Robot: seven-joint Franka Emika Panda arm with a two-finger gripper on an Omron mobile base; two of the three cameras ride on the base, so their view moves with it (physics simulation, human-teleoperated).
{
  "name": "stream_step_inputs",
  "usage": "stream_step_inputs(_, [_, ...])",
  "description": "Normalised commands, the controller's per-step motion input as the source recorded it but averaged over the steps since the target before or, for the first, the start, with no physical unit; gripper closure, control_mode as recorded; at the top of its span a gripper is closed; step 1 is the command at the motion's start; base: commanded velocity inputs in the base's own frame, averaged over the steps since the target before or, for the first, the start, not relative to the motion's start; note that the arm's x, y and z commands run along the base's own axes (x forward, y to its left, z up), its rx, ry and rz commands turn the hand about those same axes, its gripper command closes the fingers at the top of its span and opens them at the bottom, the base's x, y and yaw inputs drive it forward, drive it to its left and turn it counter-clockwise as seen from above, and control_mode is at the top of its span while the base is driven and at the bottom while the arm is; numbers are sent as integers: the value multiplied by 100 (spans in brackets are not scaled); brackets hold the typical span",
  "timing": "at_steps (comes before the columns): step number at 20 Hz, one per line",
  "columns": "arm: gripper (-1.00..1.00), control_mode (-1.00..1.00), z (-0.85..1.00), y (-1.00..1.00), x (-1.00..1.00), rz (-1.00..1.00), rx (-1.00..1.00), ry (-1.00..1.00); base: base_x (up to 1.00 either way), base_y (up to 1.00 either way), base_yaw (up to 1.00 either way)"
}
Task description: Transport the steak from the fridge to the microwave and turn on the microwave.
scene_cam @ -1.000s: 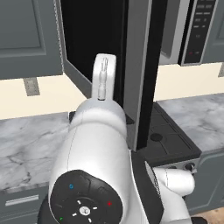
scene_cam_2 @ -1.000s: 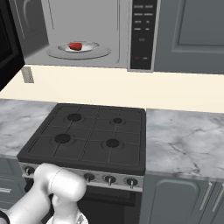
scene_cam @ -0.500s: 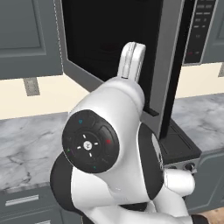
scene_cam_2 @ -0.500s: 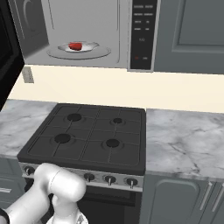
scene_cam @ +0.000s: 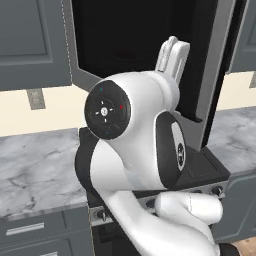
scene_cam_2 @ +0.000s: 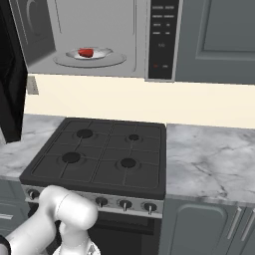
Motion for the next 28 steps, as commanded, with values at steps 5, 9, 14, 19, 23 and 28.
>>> stream_step_inputs(5, [-100,-100,0,-52,37,-18,1,6,0,0,0])
stream_step_inputs(9, [-100,-100,-1,-54,40,-14,1,8,0,0,0])
stream_step_inputs(14, [-100,-100,-4,-54,49,-4,2,11,0,0,0])
stream_step_inputs(19, [-100,-100,-5,-52,57,0,3,12,0,0,0])
stream_step_inputs(23, [-100,-100,-9,-56,56,0,3,11,0,0,0])
stream_step_inputs(28, [-100,-100,-3,-49,54,3,8,5,0,0,0])
